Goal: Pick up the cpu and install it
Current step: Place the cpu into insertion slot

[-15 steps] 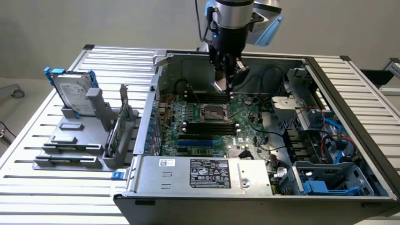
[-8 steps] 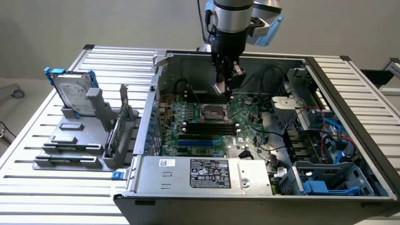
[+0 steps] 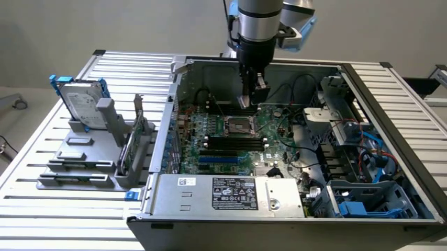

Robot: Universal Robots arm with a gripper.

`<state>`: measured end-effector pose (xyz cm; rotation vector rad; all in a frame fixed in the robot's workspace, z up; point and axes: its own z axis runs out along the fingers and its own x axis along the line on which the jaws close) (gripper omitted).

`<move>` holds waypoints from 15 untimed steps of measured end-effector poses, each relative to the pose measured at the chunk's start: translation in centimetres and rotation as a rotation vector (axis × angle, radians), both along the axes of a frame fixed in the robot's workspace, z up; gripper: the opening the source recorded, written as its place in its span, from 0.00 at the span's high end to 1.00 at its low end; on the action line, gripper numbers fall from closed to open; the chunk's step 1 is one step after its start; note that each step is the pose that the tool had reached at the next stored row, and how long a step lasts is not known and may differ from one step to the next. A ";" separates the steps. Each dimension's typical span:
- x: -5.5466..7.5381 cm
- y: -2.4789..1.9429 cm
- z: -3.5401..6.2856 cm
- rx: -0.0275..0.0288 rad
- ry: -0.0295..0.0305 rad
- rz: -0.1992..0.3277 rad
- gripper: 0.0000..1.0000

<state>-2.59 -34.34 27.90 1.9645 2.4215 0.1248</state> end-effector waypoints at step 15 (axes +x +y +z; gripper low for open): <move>-0.7 0.01 -1.68 -0.0079 0.0148 -0.101 0.45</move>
